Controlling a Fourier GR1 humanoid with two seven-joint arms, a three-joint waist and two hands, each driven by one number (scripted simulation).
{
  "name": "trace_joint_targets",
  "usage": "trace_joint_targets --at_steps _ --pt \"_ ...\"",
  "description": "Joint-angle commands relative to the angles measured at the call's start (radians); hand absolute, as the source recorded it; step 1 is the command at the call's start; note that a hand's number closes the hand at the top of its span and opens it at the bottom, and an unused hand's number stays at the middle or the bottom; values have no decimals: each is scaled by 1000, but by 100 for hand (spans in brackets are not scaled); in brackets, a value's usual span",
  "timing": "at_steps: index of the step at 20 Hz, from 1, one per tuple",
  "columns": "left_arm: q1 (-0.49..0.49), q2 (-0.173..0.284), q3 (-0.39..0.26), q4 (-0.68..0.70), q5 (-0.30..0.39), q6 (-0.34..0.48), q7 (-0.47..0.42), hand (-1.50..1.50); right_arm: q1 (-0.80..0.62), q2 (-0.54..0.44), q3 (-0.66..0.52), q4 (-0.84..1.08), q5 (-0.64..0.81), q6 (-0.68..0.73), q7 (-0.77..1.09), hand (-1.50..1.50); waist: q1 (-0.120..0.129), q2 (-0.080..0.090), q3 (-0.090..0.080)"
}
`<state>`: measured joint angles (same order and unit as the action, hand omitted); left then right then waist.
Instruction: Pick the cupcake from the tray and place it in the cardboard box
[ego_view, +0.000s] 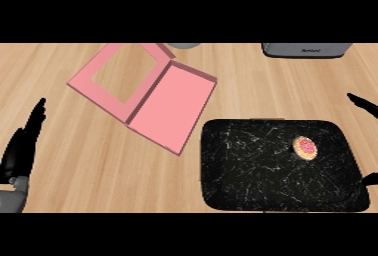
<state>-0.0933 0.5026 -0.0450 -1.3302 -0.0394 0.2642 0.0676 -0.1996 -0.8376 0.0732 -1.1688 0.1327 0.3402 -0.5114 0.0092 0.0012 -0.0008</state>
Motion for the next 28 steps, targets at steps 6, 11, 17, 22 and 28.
trace_joint_targets --at_steps 6,11,17,22,28 --pt "46 32 36 -60 9 -48 19 0 -141 -29 137 -96 128 199 278 -150 4 -4 0" --pt "-54 12 74 59 -9 -61 -2 0 -216 41 173 -37 207 267 317 -150 -6 0 0" --pt "-21 -34 75 21 -57 -67 -4 0 -335 123 133 82 307 315 324 -150 0 0 1" --pt "-36 -24 140 75 -40 -136 -32 0 -237 166 102 -32 358 295 357 -150 -10 -2 1" --pt "27 -65 121 -90 -108 -103 54 0 -253 236 83 21 420 300 298 -150 -2 -1 1"
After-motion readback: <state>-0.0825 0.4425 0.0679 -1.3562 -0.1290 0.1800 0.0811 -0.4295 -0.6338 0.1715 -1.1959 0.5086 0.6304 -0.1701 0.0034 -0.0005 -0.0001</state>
